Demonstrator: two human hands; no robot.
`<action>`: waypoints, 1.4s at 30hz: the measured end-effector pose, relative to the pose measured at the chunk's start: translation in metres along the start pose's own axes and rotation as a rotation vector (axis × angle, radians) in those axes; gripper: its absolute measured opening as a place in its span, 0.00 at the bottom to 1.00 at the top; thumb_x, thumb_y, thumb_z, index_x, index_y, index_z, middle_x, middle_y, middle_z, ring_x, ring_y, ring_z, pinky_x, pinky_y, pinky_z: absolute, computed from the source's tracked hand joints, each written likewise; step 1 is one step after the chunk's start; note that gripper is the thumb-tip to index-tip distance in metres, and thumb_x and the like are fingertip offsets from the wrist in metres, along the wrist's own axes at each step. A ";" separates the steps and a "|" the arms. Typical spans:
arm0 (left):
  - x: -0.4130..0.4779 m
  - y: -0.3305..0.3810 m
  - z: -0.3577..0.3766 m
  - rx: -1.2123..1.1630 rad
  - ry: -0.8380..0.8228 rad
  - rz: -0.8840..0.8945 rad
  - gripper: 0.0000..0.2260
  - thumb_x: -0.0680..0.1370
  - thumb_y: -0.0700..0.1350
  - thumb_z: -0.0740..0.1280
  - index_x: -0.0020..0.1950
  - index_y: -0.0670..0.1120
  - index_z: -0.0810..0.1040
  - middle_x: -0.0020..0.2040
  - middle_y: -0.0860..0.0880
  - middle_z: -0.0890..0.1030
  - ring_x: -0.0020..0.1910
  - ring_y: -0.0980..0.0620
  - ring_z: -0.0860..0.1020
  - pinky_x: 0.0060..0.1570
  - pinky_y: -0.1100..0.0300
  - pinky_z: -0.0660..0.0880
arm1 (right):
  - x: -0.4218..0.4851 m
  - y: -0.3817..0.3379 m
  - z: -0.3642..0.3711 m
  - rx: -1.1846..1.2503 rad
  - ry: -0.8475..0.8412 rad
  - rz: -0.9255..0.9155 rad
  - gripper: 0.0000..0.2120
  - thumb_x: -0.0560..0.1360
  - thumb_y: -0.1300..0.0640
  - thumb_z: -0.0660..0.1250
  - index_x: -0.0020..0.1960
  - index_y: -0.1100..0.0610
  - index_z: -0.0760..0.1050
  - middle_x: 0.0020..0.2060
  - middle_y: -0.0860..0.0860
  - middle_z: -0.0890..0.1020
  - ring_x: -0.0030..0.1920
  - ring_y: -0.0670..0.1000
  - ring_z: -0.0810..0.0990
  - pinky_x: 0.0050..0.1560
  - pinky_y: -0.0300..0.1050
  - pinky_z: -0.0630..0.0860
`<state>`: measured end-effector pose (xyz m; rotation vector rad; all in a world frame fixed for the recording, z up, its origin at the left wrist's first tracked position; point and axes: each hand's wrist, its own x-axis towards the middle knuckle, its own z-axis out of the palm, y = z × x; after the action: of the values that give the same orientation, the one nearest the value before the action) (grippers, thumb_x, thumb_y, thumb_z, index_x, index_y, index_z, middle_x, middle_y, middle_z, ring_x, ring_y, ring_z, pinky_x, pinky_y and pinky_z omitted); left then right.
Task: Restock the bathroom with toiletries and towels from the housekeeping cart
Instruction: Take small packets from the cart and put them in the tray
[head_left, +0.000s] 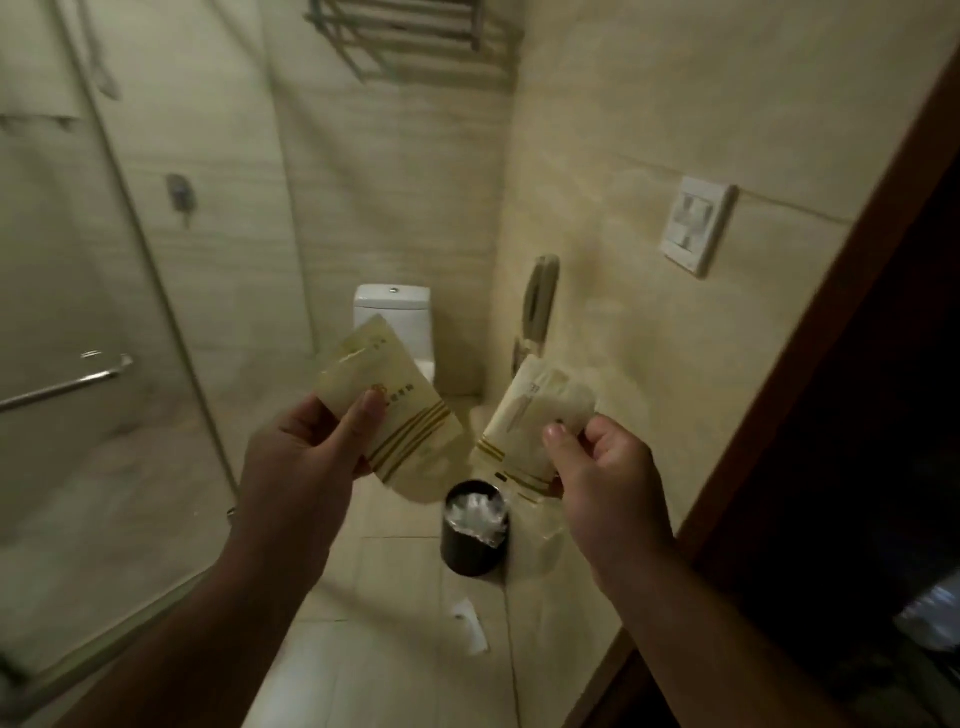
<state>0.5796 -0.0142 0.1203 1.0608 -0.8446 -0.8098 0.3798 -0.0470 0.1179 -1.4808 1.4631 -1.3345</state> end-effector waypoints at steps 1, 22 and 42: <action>0.002 0.002 -0.006 0.008 0.057 0.014 0.11 0.71 0.49 0.70 0.50 0.47 0.83 0.45 0.48 0.87 0.45 0.50 0.86 0.39 0.63 0.81 | 0.005 -0.001 0.008 0.030 -0.057 0.017 0.09 0.80 0.53 0.67 0.44 0.55 0.79 0.37 0.48 0.83 0.42 0.47 0.82 0.39 0.41 0.77; -0.127 0.045 -0.202 0.182 1.040 0.078 0.04 0.79 0.44 0.69 0.52 0.48 0.82 0.45 0.51 0.87 0.48 0.53 0.85 0.46 0.58 0.79 | -0.083 -0.045 0.237 0.364 -1.229 0.123 0.07 0.79 0.60 0.66 0.55 0.57 0.81 0.49 0.54 0.85 0.50 0.54 0.85 0.50 0.52 0.84; -0.106 0.095 -0.379 0.191 1.249 0.148 0.08 0.73 0.51 0.72 0.50 0.50 0.83 0.46 0.47 0.87 0.47 0.48 0.86 0.49 0.46 0.81 | -0.165 -0.123 0.444 0.526 -1.525 0.046 0.09 0.82 0.57 0.61 0.60 0.53 0.77 0.54 0.56 0.82 0.54 0.58 0.83 0.44 0.50 0.83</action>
<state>0.8811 0.2550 0.0929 1.3719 0.0856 0.1470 0.8590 0.0437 0.0818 -1.4204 0.1188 -0.1992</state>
